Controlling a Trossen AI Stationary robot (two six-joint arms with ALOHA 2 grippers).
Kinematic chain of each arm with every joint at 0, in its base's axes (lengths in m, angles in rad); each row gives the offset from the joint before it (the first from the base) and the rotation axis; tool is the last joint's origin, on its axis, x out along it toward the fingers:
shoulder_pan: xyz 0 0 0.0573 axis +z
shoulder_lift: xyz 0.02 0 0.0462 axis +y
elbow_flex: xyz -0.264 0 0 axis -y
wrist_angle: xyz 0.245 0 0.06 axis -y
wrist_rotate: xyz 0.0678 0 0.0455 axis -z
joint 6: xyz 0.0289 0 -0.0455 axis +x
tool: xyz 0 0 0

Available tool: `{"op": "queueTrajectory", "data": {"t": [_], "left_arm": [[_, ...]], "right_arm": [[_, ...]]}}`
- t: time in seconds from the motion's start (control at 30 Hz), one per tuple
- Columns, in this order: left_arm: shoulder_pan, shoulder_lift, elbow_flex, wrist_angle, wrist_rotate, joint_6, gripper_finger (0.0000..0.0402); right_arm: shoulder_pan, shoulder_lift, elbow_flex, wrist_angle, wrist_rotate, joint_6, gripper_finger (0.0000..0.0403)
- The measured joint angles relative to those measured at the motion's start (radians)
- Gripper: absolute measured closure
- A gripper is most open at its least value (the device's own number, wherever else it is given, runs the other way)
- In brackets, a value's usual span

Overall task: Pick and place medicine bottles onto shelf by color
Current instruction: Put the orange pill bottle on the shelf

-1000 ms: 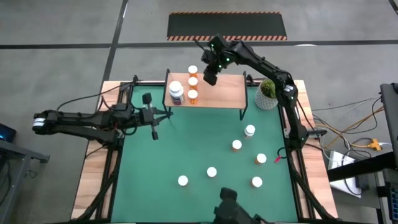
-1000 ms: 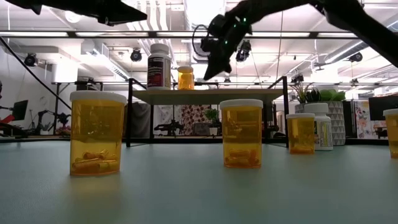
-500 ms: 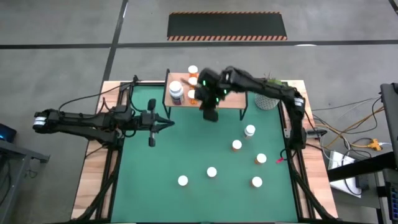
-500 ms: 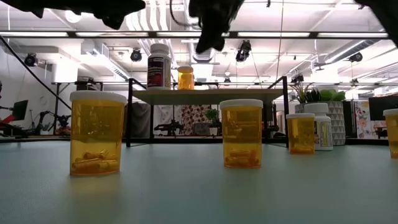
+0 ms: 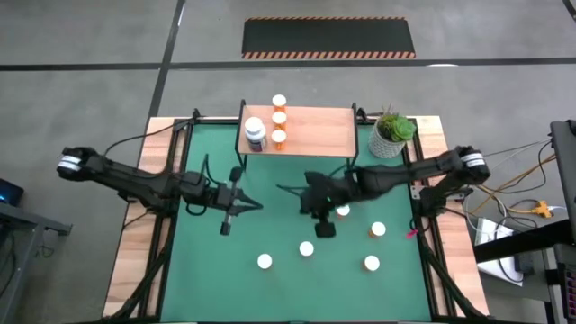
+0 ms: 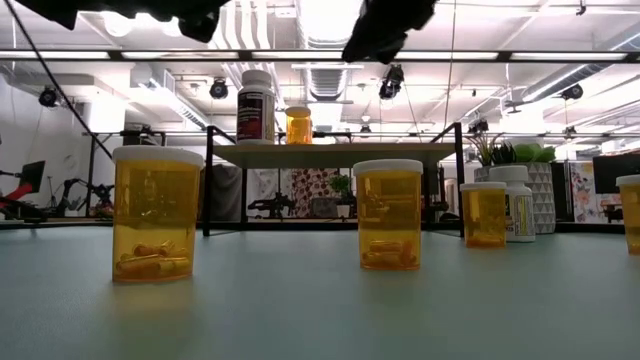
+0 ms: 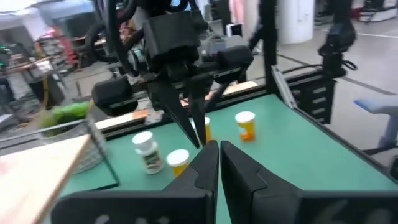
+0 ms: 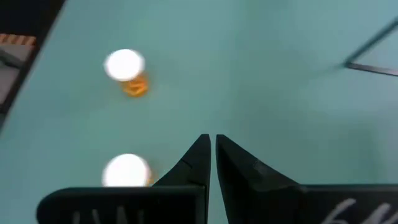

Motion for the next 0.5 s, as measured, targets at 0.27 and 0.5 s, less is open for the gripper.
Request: {"op": "queueTrajectory", "data": {"t": [0.27, 0.5], "left_arm": [[-0.053, 0.108, 0.000, 0.126, 0.000, -0.001, 0.0402], [-0.086, 0.167, 0.000, 0.228, -0.001, -0.001, 0.0402]], "right_arm": [[0.115, -0.002, -0.116, 0.071, 0.000, 0.114, 0.0383], [0.175, 0.053, -0.125, 0.123, 0.000, 0.140, 0.0318]]}}
